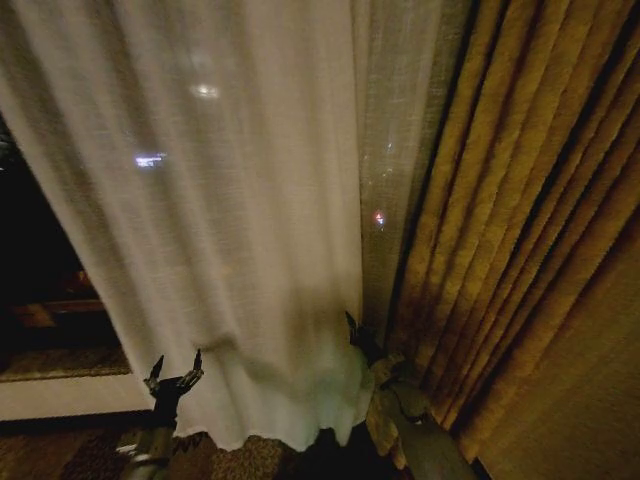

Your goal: Open the curtains by pulling them apart, changing their state from closed to fully open.

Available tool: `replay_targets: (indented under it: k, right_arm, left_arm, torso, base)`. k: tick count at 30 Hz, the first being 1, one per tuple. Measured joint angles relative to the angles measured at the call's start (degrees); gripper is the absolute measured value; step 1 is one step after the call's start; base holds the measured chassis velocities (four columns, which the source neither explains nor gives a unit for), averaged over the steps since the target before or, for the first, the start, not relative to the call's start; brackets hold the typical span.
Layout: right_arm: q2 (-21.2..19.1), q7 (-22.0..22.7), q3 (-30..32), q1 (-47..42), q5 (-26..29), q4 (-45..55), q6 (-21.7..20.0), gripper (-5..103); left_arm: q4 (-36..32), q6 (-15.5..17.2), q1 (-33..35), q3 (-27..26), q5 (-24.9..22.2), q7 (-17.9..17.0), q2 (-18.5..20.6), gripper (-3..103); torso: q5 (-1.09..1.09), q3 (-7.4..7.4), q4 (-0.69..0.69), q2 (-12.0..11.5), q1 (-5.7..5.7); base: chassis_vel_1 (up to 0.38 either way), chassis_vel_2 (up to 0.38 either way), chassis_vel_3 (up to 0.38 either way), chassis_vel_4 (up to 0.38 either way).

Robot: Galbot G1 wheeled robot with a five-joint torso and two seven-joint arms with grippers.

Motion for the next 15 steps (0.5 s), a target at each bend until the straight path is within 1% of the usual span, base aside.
replay_targets:
  k: [2, 4, 6, 8, 11, 15]
  right_arm:
    - [-0.04, 0.52, -0.26, 0.33, -0.16, -0.33, -0.28, 0]
    - [-0.53, 1.69, -0.79, 1.08, -0.04, -0.74, -2.59, 0]
    - [-1.12, 2.39, -0.69, 2.06, 0.29, -2.06, -3.4, 0]
    - [-1.32, 2.83, -0.43, 2.45, 0.4, -2.74, -3.45, 0]
    - [-2.28, 5.86, 1.45, 4.25, 1.04, -5.73, -3.5, 0]
    - [-3.42, 7.57, 3.81, 5.32, 2.08, -7.76, -3.5, 0]
  left_arm:
    - [0.0, 0.0, 0.0, -0.01, 0.0, -0.01, 0.0, 100]
    - [0.0, 0.0, 0.0, -0.01, 0.0, -0.02, 0.01, 100]
    - [0.0, 0.0, 0.0, 0.0, 0.0, -0.02, 0.0, 100]
    - [0.0, 0.0, 0.0, 0.0, 0.0, -0.01, 0.0, 100]
    - [0.0, 0.0, 0.0, 0.03, 0.0, 0.01, -0.02, 100]
    - [-0.01, 0.0, 0.0, 0.02, 0.0, 0.0, -0.02, 100]
  torso:
    - [0.02, 0.0, 0.0, 0.0, 0.0]
    - [0.05, 0.0, 0.01, 0.0, 0.0]
    - [0.05, 0.0, 0.0, 0.0, 0.0]
    - [0.08, 0.0, -0.01, 0.0, 0.0]
    - [0.07, -0.01, -0.01, 0.0, 0.0]
    - [0.06, 0.0, -0.01, 0.01, -0.01]
  base:
    - [0.057, 0.07, -0.058, -0.016]
    - [0.055, 0.048, -0.039, -0.027]
    - [0.0, 0.0, 0.0, 0.0]
    - [0.0, 0.0, 0.0, 0.0]
    - [0.0, 0.0, 0.0, 0.0]
    - [0.0, 0.0, 0.0, 0.0]
